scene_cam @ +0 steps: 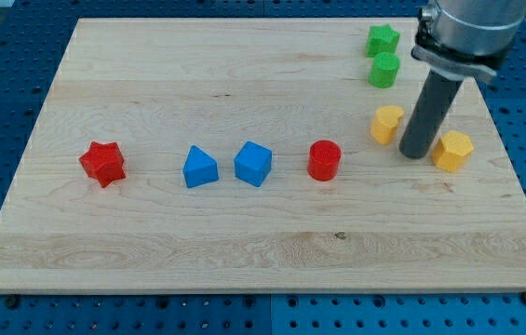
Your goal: Move the yellow heart to the bottom of the green circle
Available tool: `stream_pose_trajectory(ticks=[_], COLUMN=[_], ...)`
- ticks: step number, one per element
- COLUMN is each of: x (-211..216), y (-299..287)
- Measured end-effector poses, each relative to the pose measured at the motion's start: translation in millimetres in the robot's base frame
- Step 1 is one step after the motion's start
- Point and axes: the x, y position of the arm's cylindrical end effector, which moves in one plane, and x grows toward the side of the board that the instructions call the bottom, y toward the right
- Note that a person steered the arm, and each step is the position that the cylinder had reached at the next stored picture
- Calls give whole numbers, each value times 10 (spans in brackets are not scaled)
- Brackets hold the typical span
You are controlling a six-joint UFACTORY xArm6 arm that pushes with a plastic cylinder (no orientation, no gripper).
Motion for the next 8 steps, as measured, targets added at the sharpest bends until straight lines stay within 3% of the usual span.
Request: stream_pose_trajectory(ticks=[3,8], x=[-242,-747], y=[-328,-356])
